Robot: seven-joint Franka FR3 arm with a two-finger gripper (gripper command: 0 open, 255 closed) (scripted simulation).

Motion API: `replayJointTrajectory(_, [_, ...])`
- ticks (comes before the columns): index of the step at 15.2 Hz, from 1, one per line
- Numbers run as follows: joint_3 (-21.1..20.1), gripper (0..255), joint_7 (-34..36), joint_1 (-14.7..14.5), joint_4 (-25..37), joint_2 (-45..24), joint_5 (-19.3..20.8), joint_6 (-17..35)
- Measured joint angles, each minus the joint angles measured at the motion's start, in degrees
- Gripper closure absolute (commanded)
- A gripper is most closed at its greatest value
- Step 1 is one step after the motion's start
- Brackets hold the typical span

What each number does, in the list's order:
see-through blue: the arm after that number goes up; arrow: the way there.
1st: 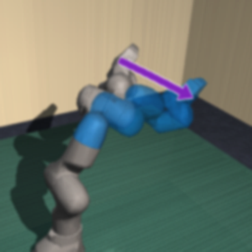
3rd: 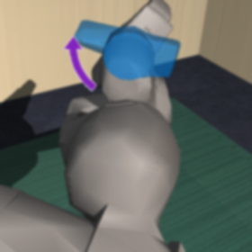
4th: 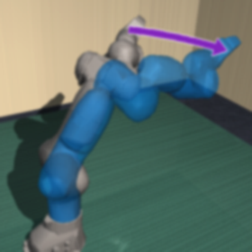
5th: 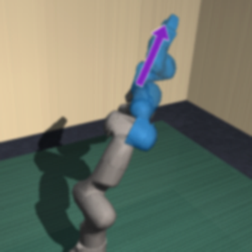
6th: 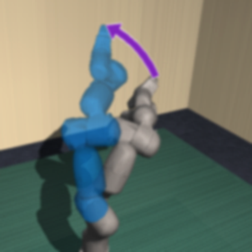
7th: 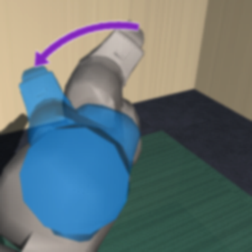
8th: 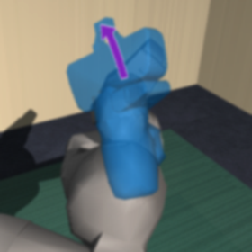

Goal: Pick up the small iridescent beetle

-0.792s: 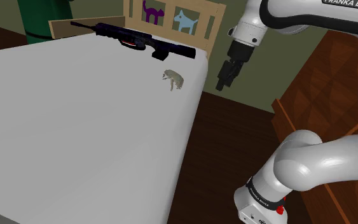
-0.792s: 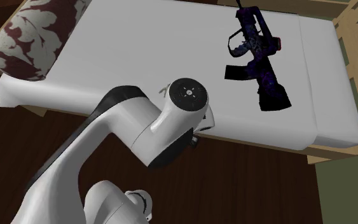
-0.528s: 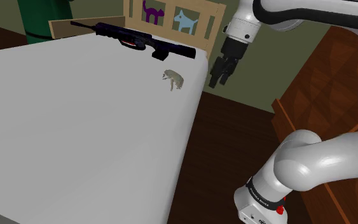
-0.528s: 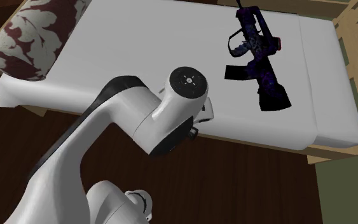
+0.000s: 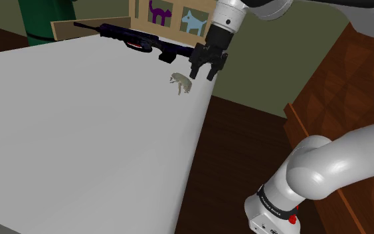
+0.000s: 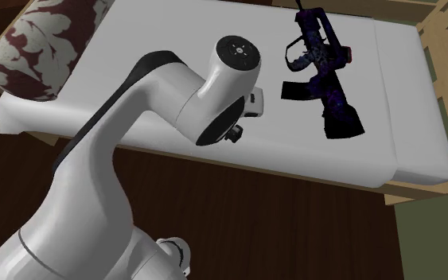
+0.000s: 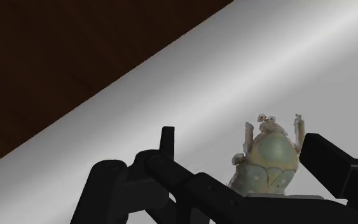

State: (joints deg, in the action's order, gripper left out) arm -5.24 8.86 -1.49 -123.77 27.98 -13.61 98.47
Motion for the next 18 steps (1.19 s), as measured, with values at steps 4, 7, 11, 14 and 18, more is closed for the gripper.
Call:
replayJointTrajectory(4, [-2.2, 0, 6.7, 0.0, 7.5, -7.5, -2.0, 1.6])
replayJointTrajectory(7, [-2.8, 0, 8.0, -0.1, 7.4, -8.9, -2.5, 3.4])
replayJointTrajectory(11, [-3.0, 0, 7.5, -0.1, 4.7, -9.0, -2.8, 6.2])
replayJointTrajectory(14, [-3.1, 255, 7.4, -0.2, 3.5, -8.9, -2.9, 7.3])
replayJointTrajectory(18, [-3.1, 255, 7.3, -0.2, 3.4, -8.9, -2.9, 7.5])
